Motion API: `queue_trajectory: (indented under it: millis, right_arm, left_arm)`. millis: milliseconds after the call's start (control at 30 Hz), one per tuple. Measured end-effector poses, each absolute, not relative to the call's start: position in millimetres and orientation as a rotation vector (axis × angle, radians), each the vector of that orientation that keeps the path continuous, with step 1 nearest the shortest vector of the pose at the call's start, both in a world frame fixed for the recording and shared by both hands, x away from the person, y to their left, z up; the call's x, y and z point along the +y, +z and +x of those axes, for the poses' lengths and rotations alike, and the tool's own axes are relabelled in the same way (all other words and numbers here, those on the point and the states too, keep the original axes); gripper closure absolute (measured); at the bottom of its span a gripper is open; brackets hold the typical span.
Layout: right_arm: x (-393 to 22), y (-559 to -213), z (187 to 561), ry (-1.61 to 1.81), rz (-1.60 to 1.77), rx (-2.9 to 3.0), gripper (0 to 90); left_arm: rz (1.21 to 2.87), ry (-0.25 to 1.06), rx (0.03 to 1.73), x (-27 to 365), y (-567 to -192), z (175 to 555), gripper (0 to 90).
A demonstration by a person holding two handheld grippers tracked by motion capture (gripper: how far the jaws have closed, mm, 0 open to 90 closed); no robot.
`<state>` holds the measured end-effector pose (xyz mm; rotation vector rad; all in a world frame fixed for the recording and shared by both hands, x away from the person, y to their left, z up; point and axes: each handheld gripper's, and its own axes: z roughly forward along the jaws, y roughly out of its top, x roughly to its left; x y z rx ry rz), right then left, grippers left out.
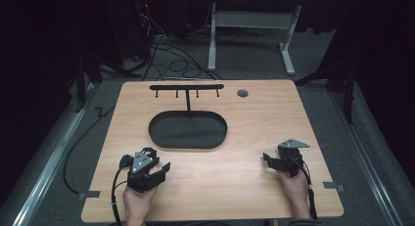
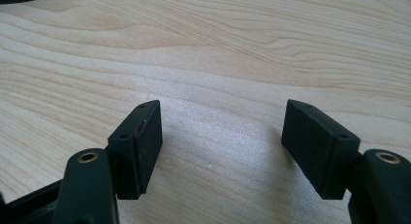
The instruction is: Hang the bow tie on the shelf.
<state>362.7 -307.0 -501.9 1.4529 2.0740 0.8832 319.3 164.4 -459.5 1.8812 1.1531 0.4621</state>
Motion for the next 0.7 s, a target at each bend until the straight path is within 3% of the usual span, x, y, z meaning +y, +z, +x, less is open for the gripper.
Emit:
queue_trajectory:
  millis: [700]
  right_arm:
    - [-307, -502, 363, 0.881, 1.449, 2.075, 32.4]
  left_arm:
    - [1.805, 0.536, 1.230, 201, -447, 319, 52.5]
